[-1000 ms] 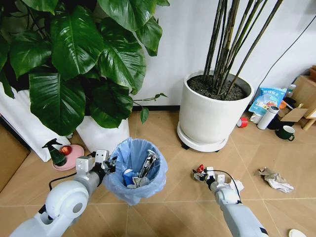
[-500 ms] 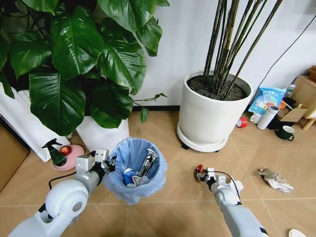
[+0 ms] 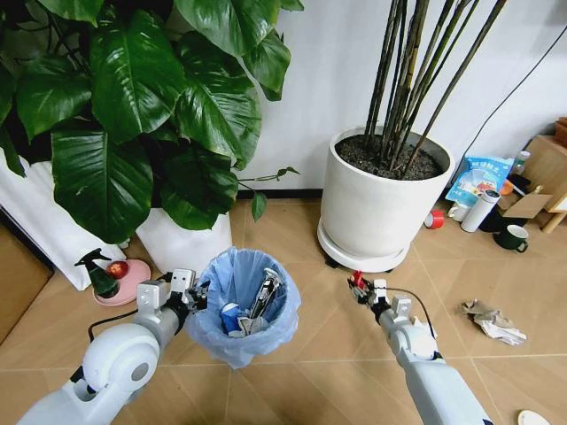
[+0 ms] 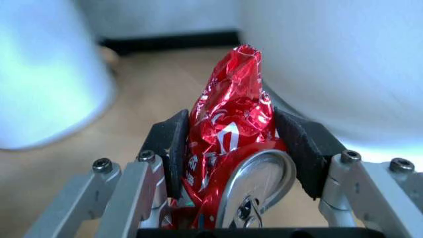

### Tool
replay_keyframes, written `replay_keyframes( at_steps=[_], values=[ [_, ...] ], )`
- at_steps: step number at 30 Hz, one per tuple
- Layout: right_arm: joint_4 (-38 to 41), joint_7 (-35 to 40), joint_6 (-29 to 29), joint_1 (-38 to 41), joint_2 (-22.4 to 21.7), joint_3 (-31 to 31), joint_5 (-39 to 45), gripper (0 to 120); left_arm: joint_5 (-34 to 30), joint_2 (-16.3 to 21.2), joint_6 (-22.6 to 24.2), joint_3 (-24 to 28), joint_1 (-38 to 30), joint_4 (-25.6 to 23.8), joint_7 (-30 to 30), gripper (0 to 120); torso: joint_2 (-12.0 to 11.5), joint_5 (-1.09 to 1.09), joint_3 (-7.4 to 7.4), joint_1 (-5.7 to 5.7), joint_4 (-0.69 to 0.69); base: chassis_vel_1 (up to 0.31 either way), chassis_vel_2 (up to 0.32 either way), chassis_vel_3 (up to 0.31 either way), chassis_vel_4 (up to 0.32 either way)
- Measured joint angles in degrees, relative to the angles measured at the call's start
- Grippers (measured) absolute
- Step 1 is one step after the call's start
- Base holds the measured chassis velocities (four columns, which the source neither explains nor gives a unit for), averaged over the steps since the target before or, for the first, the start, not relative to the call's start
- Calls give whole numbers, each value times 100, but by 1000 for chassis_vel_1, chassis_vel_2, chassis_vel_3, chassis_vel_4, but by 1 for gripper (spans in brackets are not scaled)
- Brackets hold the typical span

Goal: Pick up the trash bin and place the garbage on the floor into it.

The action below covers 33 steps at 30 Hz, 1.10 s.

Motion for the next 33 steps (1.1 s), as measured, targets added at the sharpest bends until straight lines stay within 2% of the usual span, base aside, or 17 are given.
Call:
replay_keyframes(
  at_steps=[1, 3, 5, 6, 8, 9, 12, 13, 18, 23, 28, 29, 32, 33],
  values=[
    [0, 0, 0, 0, 0, 0, 0, 45, 0, 0, 0, 0, 0, 0, 0, 0, 0, 0, 0, 0, 0, 0, 0, 0, 0],
    [736, -96, -237, -86, -79, -119, 102, 45, -25, 35, 14, 20, -45, 47, 19, 0, 0, -5, 0, 0, 0, 0, 0, 0, 0],
    [790, -101, -256, -93, -87, -129, 113, 45, -26, 37, 16, 23, -50, 54, 25, 0, 0, -6, 0, 0, 0, 0, 0, 0, 0],
    [1468, -127, -465, -138, -168, -251, 266, 45, -35, 56, 27, 44, -92, 100, 59, 0, 0, 1, 0, 0, 0, 0, 0, 0, 0],
    [2192, -146, -713, -111, -275, -428, 491, 45, -56, 56, 34, 92, -160, 172, 73, 0, 1, -8, -1, 0, -1, 0, 0, 0, 0],
    [2192, -146, -713, -111, -275, -428, 491, 45, -56, 56, 34, 92, -160, 172, 73, 0, 1, -8, -1, 0, -1, 0, 0, 0, 0],
    [2909, -137, -1104, 85, -412, -833, 806, 45, -91, 42, 41, 160, -248, 249, 77, 0, 1, -2, -1, 0, 0, 0, 0, 0, 0],
    [2909, -137, -1104, 85, -412, -833, 806, 45, -91, 42, 41, 160, -248, 249, 77, 0, 1, -2, -1, 0, 0, 0, 0, 0, 0],
    [3403, 24, -1510, 411, -592, -1597, 1254, 45, -150, 44, 50, 189, -299, 292, 78, 0, 1, -4, -1, 0, 0, 0, 0, 0, 0],
    [3469, 309, -1463, 535, -836, -2398, 1383, 45, -173, 54, 50, 182, -314, 309, 94, 0, 0, -2, -1, 0, 1, 0, 0, 0, 0],
    [3457, 316, -1460, 538, -1014, -2666, 1287, 46, -190, 44, 47, 170, -325, 310, 106, 0, 0, -2, 0, 0, 0, 0, 0, 0, 0],
    [3459, 282, -1498, 531, -1073, -2698, 1255, 52, -194, 40, 47, 165, -327, 310, 107, 0, 0, -1, 0, 0, 0, 0, 0, 0, 0],
    [3469, 211, -1566, 517, -1164, -2726, 1209, 56, -195, 32, 46, 157, -329, 310, 107, 0, 0, -2, -1, 0, 0, 0, 0, 0, 0],
    [3479, 176, -1586, 507, -1227, -2757, 1182, 66, -195, 21, 46, 154, -329, 311, 107, 0, 0, -3, 0, 0, -2, 0, 0, 0, 0]
  ],
)
